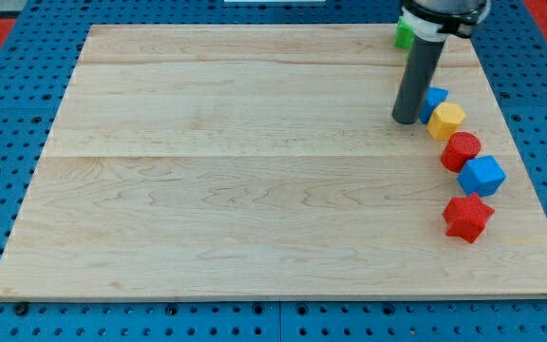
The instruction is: Place the yellow hexagon at the top side of the red circle
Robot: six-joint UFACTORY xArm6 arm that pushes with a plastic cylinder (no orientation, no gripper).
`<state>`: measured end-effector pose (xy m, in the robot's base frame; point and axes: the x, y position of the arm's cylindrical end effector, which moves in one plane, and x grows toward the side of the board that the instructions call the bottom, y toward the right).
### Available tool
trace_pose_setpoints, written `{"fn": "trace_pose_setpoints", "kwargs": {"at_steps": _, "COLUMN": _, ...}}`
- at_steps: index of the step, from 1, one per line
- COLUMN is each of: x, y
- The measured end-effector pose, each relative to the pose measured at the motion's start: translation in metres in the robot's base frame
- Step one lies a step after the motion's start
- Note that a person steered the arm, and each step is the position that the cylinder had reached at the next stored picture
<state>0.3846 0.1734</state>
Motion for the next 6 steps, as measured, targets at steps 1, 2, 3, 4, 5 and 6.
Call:
{"fn": "trace_pose_setpoints", "kwargs": {"at_steps": 1, "x": 0.000, "y": 0.009}}
{"fn": "trace_pose_setpoints", "kwargs": {"at_steps": 2, "x": 0.000, "y": 0.009}}
{"fn": "trace_pose_setpoints", "kwargs": {"at_steps": 3, "x": 0.000, "y": 0.017}}
{"fn": "trace_pose_setpoints", "kwargs": {"at_steps": 4, "x": 0.000, "y": 0.022}}
{"fn": "trace_pose_setpoints", "kwargs": {"at_steps": 5, "x": 0.000, "y": 0.022}}
{"fn": "trace_pose_setpoints", "kwargs": {"at_steps": 6, "x": -0.002, "y": 0.009}}
